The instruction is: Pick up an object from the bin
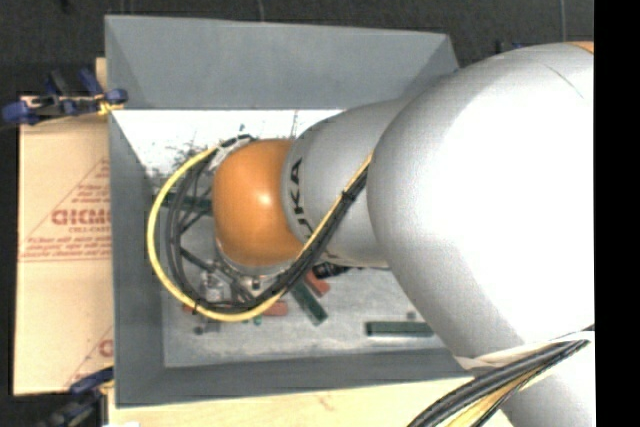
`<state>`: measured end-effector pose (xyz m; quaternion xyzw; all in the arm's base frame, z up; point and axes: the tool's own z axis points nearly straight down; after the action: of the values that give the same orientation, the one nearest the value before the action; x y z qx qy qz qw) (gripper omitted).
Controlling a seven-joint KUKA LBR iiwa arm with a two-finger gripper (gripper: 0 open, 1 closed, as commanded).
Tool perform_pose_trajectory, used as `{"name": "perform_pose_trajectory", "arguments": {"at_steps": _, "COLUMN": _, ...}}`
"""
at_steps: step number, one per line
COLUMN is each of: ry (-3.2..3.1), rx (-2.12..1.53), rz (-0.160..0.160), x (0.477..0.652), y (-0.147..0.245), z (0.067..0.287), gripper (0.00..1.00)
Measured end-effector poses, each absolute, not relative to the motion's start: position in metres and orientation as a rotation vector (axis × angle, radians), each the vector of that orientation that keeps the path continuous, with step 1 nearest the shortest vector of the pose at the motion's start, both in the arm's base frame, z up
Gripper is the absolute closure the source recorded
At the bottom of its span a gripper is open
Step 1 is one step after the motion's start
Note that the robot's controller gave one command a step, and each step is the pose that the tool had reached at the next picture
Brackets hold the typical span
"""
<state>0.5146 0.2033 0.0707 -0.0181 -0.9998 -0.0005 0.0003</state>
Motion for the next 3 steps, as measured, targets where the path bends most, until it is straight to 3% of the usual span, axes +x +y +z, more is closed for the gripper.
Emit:
{"name": "perform_pose_trajectory", "arguments": {"at_steps": 1, "ry": -3.136, "rx": -0.049, "rz": 0.003, "x": 0.512, "y": 0.213, "z": 0.119, "gripper": 1.0}}
{"name": "perform_pose_trajectory", "arguments": {"at_steps": 2, "ry": -3.148, "rx": -0.038, "rz": -0.006, "x": 0.52, "y": 0.233, "z": 0.157, "gripper": 1.0}}
{"name": "perform_pose_trajectory", "arguments": {"at_steps": 3, "ry": -3.145, "rx": -0.016, "rz": 0.0, "x": 0.517, "y": 0.215, "z": 0.17, "gripper": 1.0}}
